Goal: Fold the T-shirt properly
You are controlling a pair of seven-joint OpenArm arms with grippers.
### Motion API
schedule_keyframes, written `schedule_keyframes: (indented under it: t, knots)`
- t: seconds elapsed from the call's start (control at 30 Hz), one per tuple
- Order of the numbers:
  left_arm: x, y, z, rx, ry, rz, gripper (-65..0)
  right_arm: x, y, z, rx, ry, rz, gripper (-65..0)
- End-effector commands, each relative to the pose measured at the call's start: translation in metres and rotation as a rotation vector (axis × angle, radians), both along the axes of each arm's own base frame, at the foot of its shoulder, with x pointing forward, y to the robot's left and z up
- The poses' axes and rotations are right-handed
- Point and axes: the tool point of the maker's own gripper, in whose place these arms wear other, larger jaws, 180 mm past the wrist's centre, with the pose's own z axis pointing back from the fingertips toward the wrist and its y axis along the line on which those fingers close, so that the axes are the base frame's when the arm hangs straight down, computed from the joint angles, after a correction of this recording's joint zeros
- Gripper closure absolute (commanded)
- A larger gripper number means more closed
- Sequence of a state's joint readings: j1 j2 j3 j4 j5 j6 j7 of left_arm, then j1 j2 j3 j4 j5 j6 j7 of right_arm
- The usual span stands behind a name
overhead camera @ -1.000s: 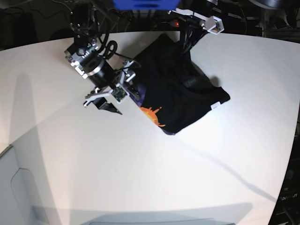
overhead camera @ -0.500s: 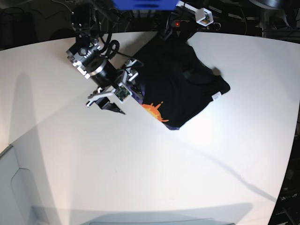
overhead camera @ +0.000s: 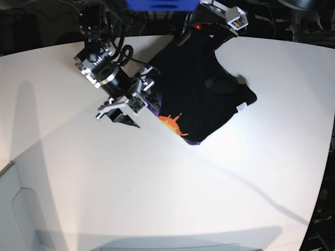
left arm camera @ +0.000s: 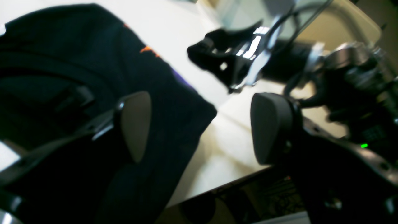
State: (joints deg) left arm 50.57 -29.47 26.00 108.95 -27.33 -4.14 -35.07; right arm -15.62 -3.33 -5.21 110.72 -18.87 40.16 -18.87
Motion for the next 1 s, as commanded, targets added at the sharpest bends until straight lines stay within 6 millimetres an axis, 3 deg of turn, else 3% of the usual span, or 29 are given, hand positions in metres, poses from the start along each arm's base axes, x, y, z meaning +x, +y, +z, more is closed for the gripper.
schedule_keyframes:
  t: [0.0, 0.3, 0.53, 0.97]
  knots:
    - [0.002, 0.001, 0.007, -0.015, -0.024, 0.01, -48.0, 0.004, 0.003, 0.014, 0.036, -0.043, 0.002, -40.7]
    - [0.0, 0.031, -0.051, -0.016, 0.154, 0.119, -48.6, 0.007, 0.001, 0.015, 0.029, -0.051, 0.001, -40.9]
    - [0.023, 0.048, -0.056, -0.117, 0.196, 0.226, -48.6, 0.007, 0.002, 0.015, 0.03, -0.051, 0.002, -40.9]
    - [0.053, 0.081, -0.09, -0.252, 0.322, 0.416, -48.6, 0.007, 0.001, 0.015, 0.029, -0.051, -0.001, -40.9]
